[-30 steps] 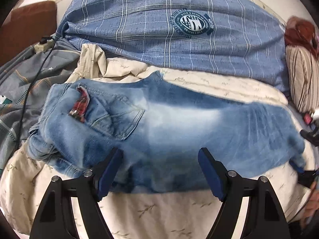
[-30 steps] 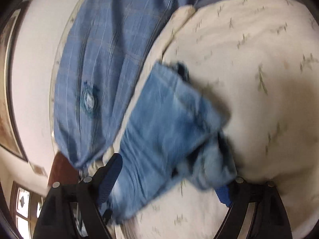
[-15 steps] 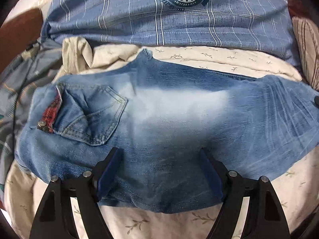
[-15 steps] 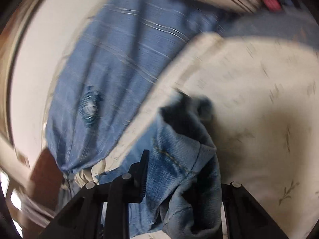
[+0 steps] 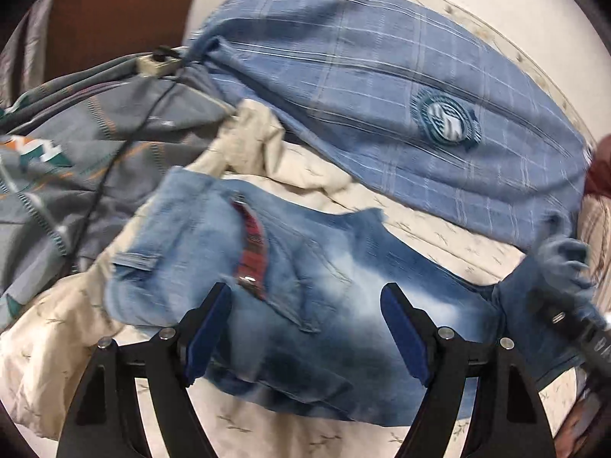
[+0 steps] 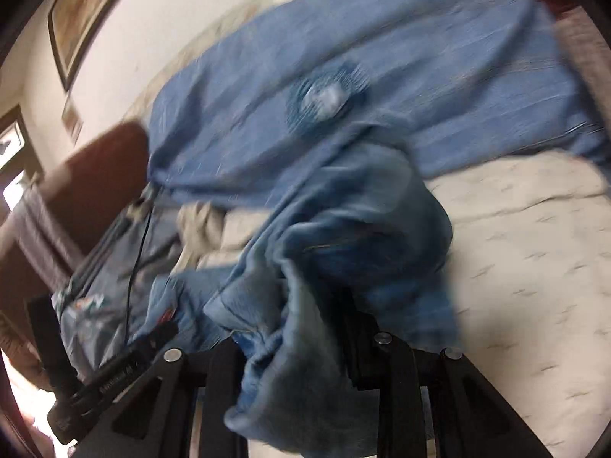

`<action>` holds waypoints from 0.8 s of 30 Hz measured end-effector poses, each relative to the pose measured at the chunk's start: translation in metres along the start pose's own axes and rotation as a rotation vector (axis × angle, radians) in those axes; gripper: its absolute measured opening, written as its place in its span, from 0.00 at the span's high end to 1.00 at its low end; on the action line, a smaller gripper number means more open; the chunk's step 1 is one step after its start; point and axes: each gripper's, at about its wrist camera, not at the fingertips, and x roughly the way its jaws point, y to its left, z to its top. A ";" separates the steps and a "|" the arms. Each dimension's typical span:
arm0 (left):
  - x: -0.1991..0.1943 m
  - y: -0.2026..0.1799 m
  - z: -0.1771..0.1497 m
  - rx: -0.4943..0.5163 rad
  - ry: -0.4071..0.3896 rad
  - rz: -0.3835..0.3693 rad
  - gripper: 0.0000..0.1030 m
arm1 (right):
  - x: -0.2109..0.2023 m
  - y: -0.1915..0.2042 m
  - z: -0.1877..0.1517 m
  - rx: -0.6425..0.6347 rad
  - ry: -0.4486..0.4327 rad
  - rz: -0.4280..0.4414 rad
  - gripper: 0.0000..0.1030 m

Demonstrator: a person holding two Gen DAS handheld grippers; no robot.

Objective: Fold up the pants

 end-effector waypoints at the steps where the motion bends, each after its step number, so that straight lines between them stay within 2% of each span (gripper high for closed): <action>1: -0.002 0.003 0.001 -0.007 -0.006 0.003 0.22 | 0.014 0.006 -0.005 0.016 0.050 0.013 0.69; 6: -0.007 0.011 0.008 0.016 -0.062 0.033 0.22 | 0.062 0.011 -0.028 0.112 0.245 0.061 0.62; 7: -0.008 0.011 0.009 0.034 -0.070 0.043 0.22 | 0.068 0.010 -0.034 0.138 0.286 0.095 0.57; 9: -0.011 0.012 0.008 0.046 -0.076 0.048 0.22 | 0.070 0.006 -0.042 0.175 0.313 0.179 0.42; 12: -0.010 0.016 0.009 0.031 -0.068 0.042 0.22 | 0.065 -0.007 -0.051 0.255 0.336 0.300 0.40; 14: -0.009 0.016 0.008 0.030 -0.064 0.029 0.22 | 0.054 -0.018 -0.054 0.298 0.319 0.359 0.40; 16: -0.011 0.009 0.006 0.055 -0.068 0.014 0.22 | 0.038 -0.025 -0.053 0.330 0.264 0.403 0.40; 19: -0.013 -0.007 -0.002 0.119 -0.077 -0.008 0.22 | 0.013 -0.041 -0.045 0.357 0.149 0.375 0.39; 22: -0.008 -0.025 -0.012 0.177 -0.042 -0.032 0.22 | 0.014 -0.045 -0.033 0.353 0.148 0.323 0.38; 24: -0.004 -0.035 -0.017 0.217 -0.020 -0.029 0.22 | 0.021 -0.045 -0.027 0.359 0.156 0.326 0.38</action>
